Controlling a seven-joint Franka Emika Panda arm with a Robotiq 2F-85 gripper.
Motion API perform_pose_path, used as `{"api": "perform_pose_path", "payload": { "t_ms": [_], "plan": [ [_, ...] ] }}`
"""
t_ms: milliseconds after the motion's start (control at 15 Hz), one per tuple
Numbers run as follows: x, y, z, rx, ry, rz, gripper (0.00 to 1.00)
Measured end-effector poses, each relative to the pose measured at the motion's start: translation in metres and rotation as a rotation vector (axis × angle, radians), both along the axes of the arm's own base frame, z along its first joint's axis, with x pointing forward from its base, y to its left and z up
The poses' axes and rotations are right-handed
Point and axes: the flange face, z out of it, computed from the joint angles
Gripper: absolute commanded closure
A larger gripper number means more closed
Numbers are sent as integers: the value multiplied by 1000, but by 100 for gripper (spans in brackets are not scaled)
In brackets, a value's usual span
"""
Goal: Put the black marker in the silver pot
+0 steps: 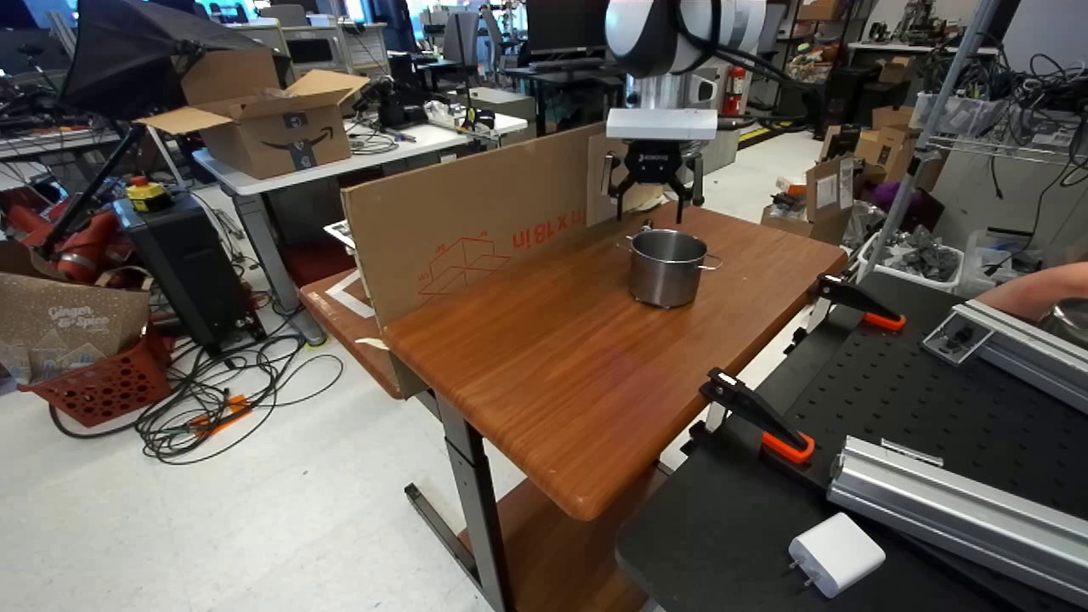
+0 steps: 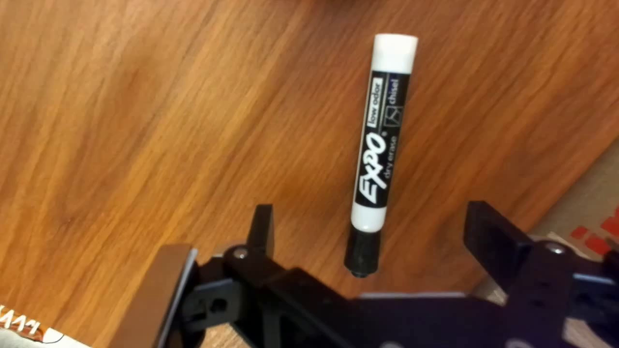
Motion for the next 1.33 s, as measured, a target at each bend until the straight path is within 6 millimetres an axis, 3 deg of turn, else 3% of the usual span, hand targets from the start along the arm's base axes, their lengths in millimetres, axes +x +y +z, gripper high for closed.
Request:
{"api": "perform_pose_path", "payload": {
  "t_ms": [200, 267, 400, 933, 1000, 1333],
  "plan": [
    [1, -8, -11, -11, 11, -10, 0],
    [2, -10, -14, -14, 13, -12, 25],
    [4, -12, -20, -18, 18, -13, 34],
    [16, -12, -14, -23, -7, -8, 96],
    [16, -11, -14, -23, -8, -8, 100],
    [19, -10, -10, -22, -16, -2, 95]
  ]
}}
